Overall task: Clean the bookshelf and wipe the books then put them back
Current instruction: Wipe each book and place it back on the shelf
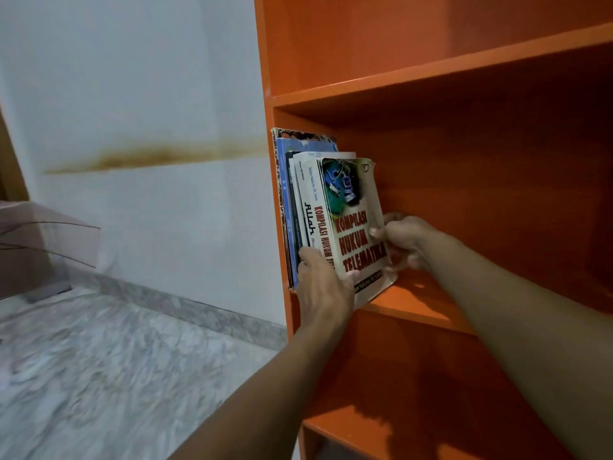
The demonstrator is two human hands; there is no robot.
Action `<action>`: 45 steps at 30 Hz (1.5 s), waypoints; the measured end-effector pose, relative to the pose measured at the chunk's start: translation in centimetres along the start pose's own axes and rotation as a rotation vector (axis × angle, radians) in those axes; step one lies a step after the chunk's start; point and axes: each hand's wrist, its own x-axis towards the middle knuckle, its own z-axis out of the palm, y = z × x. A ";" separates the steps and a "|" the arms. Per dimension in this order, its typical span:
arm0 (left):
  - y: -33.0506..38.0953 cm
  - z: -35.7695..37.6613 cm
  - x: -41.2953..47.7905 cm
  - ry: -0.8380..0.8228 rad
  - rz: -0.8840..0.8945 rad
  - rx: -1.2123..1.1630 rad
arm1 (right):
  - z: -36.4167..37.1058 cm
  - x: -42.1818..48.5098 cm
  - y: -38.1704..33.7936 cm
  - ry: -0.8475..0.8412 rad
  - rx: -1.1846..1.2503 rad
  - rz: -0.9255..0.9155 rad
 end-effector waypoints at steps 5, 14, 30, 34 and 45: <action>0.0 0.2 1.1 0.075 0.015 0.137 | 1.3 0.3 1.3 0.064 0.094 -0.063; 0.0 -0.4 1.1 0.024 0.017 0.140 | 1.7 -1.4 3.3 0.034 0.062 -0.061; -0.6 -1.7 -1.8 -0.205 -0.095 0.198 | 2.5 -5.2 5.0 0.098 -0.223 -0.125; -1.7 -3.1 -3.1 -0.308 0.000 0.324 | 3.3 -8.2 5.4 0.230 -0.427 -0.187; -8.2 -4.8 -11.5 -0.755 0.215 0.696 | 4.9 -19.5 12.3 0.445 -0.895 -0.056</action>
